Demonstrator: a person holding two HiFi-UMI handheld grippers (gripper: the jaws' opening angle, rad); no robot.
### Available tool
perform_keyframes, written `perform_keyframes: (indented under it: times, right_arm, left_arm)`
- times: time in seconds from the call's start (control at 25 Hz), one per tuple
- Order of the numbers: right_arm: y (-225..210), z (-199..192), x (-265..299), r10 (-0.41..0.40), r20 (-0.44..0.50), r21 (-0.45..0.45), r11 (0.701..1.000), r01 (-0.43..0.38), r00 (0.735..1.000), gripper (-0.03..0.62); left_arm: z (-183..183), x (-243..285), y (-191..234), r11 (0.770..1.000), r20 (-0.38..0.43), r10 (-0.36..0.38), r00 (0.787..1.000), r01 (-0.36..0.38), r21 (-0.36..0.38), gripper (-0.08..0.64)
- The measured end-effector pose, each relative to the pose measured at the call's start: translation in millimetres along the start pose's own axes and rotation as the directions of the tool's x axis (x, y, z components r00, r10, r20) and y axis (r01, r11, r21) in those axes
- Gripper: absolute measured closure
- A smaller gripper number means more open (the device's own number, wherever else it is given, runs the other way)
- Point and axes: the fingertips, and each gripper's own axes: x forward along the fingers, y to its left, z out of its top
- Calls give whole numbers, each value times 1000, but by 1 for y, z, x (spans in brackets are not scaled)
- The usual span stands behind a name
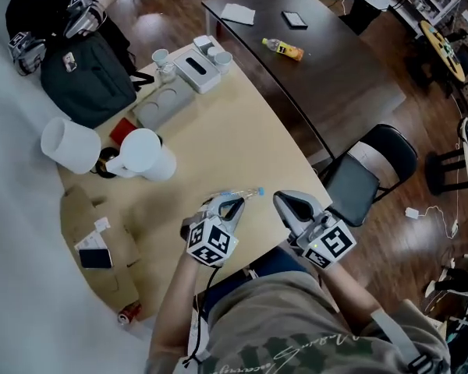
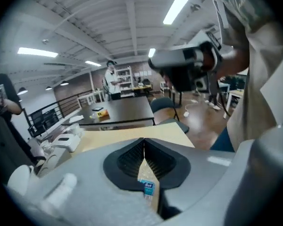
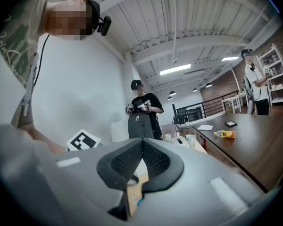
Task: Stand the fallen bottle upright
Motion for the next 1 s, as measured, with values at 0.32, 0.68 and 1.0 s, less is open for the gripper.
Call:
perform_keyframes:
  times: [0.32, 0.68, 1.0]
  right_arm:
    - [-36, -17, 1, -25, -51, -21, 999, 24, 998, 589]
    - [-51, -53, 9, 38, -153, 1, 999, -39, 987, 589]
    - [-39, -57, 26, 101, -162, 23, 995, -98, 982, 589]
  left_arm:
    - [-101, 107, -11, 951, -422, -170, 890, 261, 167, 388]
    - [-121, 138, -20, 944, -492, -196, 848, 299, 138, 366]
    - [-138, 151, -11, 961, -538, -238, 809, 276, -10, 283]
